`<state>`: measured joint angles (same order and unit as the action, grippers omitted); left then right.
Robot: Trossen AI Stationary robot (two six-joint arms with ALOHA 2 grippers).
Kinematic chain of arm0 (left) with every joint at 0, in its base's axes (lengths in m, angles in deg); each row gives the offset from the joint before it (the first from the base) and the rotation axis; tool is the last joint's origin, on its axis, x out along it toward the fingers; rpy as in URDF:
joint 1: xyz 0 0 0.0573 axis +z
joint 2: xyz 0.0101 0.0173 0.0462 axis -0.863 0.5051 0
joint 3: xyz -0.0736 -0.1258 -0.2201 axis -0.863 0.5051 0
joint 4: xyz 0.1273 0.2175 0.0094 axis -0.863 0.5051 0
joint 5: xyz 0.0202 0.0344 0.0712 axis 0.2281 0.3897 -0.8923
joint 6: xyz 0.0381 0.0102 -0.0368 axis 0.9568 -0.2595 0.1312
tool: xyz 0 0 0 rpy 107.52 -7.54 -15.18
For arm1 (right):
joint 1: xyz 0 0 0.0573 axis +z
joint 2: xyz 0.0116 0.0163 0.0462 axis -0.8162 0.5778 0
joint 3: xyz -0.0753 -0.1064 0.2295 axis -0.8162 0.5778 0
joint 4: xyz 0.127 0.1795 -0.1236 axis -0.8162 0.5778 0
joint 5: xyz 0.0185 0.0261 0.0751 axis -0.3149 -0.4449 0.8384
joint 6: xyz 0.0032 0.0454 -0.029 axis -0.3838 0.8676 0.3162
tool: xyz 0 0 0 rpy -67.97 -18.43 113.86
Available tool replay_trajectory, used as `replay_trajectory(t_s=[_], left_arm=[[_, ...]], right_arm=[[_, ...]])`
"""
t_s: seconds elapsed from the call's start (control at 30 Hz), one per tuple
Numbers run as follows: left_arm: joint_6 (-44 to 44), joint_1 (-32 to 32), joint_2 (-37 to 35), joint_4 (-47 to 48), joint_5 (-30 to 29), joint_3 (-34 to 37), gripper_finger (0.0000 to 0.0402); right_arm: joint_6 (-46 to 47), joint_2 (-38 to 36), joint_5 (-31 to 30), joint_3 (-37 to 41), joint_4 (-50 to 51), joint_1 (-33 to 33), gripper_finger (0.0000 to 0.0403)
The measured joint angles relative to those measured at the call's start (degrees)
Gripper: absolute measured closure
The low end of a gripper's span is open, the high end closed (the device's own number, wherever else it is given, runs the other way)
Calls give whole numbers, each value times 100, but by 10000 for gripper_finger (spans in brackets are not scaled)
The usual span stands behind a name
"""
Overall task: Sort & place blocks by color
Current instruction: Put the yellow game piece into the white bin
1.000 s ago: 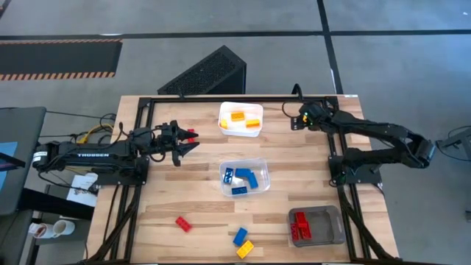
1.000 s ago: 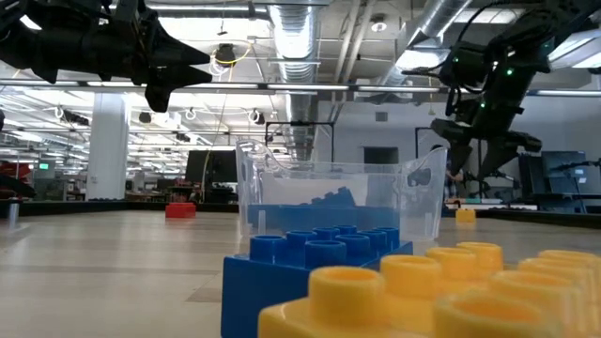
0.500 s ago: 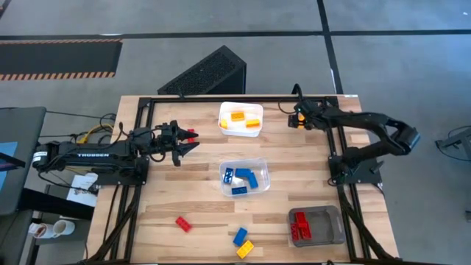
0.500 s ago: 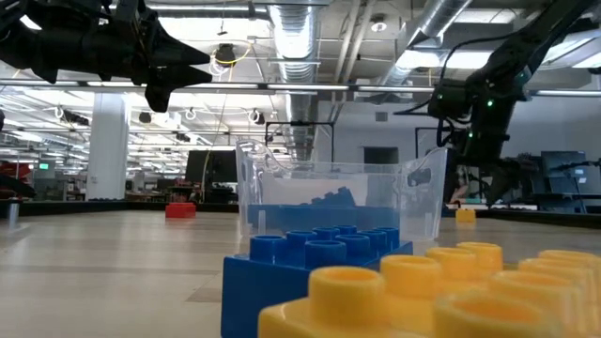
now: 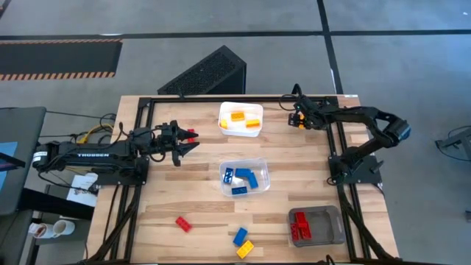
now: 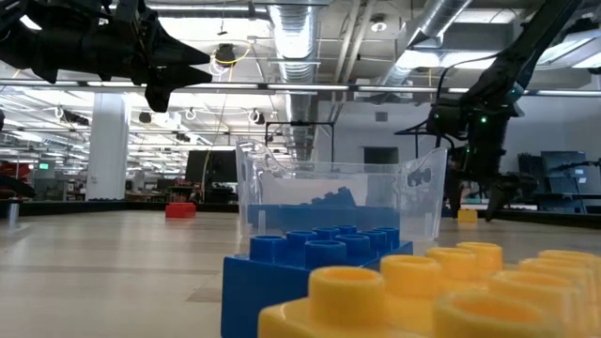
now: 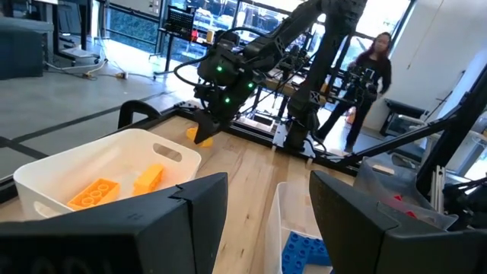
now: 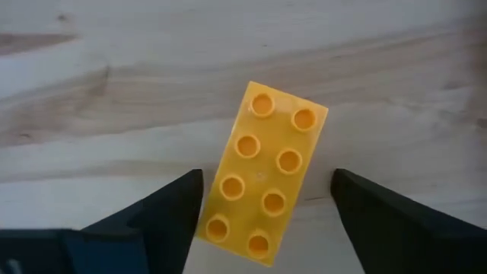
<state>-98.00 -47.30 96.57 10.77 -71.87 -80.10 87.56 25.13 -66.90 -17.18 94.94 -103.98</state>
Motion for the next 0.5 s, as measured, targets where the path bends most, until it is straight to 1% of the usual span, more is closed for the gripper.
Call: replay_trajectory(t_s=[0.07, 0.17, 0.27, 0.33, 0.37, 0.43, 0.5], left_arm=[[-26, -1, 0, 0, 0, 0, 228], [-46, -2, 0, 0, 2, 0, 228], [-47, -2, 0, 0, 2, 0, 228], [-46, -2, 0, 0, 2, 0, 228], [-46, -2, -2, 0, 2, 0, 228], [-55, -2, 0, 0, -11, 0, 228], [-63, -2, 0, 0, -48, 0, 228]], right_arm=[[-94, -1, 11, 0, 41, -2, 112], [-202, -80, 72, 8, 163, -2, 158], [-466, -220, 134, 22, 343, 4, 223], [-659, -374, 333, 23, 491, 31, 266], [-702, -459, 450, 25, 581, 63, 278], [-730, -664, 690, 43, 728, 156, 279], [-727, -932, 800, 43, 733, 314, 279]])
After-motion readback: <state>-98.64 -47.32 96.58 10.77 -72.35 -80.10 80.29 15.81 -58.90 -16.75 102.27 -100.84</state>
